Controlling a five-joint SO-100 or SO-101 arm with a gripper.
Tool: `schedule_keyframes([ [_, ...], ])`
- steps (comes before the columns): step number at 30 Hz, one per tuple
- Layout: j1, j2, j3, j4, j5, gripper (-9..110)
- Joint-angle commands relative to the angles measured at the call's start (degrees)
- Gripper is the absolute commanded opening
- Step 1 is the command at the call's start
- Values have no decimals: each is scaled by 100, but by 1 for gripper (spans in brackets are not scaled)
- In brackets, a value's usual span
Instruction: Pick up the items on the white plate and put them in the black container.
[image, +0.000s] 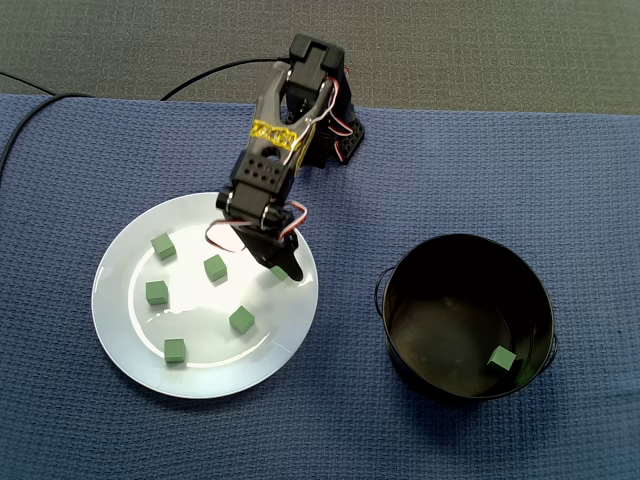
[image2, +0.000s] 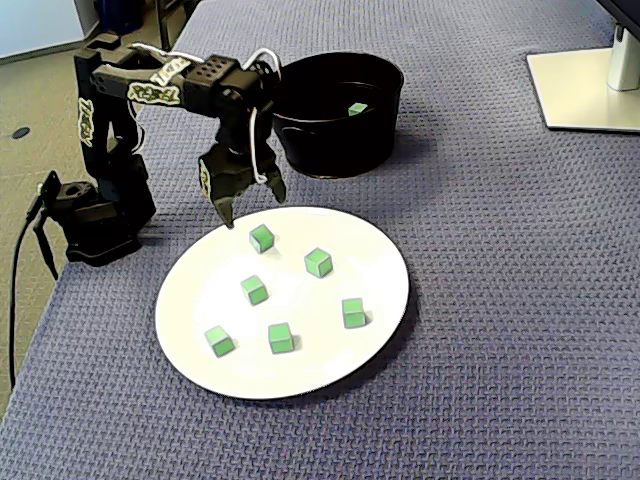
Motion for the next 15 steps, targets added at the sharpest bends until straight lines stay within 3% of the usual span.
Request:
schedule_keyframes([
  [1, 35, -132, -79, -211, -105, 31],
  [15, -70, -316, 325, -756, -70, 24],
])
